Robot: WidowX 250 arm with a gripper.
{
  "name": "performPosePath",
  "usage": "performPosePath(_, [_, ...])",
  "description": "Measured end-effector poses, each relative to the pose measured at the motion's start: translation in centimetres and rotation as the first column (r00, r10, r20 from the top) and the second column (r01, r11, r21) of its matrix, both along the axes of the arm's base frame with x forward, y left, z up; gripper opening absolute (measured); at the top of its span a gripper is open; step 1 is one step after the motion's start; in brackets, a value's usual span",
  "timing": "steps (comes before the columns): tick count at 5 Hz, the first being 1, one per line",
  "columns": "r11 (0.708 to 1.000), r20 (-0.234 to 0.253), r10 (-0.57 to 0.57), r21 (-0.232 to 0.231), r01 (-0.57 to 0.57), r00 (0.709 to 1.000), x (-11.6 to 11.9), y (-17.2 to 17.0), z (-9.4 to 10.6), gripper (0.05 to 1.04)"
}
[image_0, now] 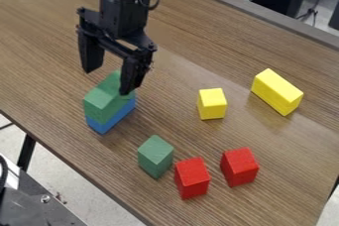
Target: Take the green rectangle block and put it above the green cube
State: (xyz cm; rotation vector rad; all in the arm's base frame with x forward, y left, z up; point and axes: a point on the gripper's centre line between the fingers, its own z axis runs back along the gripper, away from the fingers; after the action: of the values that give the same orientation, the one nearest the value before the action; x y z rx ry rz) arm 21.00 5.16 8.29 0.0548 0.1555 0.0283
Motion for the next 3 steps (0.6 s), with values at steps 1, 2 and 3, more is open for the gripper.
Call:
performPosePath(1, [0.999, -0.004, 0.025, -0.021, -0.025, 1.0, 0.1, 0.2, -0.6, 0.999])
performPosePath(2, [0.999, -0.018, 0.01, -0.043, -0.011, 1.0, 0.2, 0.3, -1.3, 0.999])
performPosePath(3, [0.999, -0.042, 0.0, -0.051, -0.003, 0.999, 0.2, 0.3, -2.1, 0.956])
